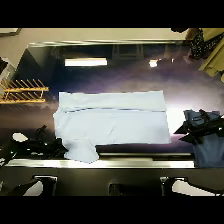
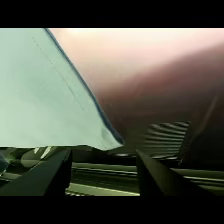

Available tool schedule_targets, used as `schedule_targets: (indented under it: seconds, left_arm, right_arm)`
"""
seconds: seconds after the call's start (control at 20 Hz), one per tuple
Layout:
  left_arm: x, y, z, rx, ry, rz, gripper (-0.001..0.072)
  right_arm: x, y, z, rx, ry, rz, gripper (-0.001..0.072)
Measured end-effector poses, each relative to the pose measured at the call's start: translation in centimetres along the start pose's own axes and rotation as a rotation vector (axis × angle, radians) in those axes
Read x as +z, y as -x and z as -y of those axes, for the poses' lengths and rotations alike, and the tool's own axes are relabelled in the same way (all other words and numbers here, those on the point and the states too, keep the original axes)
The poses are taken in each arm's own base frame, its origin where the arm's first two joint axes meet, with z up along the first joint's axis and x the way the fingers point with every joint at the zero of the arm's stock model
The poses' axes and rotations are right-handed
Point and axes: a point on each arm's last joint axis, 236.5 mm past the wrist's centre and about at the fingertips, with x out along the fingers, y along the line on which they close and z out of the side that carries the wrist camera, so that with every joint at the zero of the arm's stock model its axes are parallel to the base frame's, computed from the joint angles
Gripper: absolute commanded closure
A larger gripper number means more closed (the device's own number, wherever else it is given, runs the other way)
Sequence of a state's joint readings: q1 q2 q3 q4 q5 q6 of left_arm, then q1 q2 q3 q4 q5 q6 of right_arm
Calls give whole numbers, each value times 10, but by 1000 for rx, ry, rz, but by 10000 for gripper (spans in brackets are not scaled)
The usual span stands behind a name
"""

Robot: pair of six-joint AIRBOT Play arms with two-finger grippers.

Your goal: Fold the clothes and pants, and hang the long-sleeved shirts on hangers.

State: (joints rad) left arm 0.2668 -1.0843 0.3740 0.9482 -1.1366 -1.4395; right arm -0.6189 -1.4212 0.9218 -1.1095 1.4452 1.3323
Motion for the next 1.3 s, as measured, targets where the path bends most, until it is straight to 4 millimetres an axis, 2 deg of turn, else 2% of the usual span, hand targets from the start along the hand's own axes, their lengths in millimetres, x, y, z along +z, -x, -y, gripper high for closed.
schedule_targets:
  seconds: [0.25,0.45,0.6,0.65,0.7,0.75,0.8,1.0,1.3]
  left_arm:
    - [0,0,0,0,0,0,684]
    - [0,0,0,0,0,1,684]
    - [1,0,0,1,-1,1,684]
    - [1,1,0,2,-2,3,684]
    - [1,1,0,2,-3,4,684]
    - [2,1,1,3,-4,5,684]
    - [4,2,1,4,-6,9,684]
    - [24,19,8,22,-54,65,685]
    - [25,68,38,24,-115,92,685]
  right_arm:
    - [-11,-22,5,41,-18,-16,242]
    - [-18,-36,-1,94,-33,-22,244]
    - [-19,-43,-5,128,-48,-12,353]
    - [-18,-45,-5,134,-53,-6,410]
    - [-17,-47,-5,136,-53,1,482]
    - [-15,-48,-5,136,-51,13,616]
    - [-12,-49,-3,132,-48,29,675]
    - [-10,-46,-9,148,-21,51,678]
    - [-30,-14,-28,137,39,85,679]
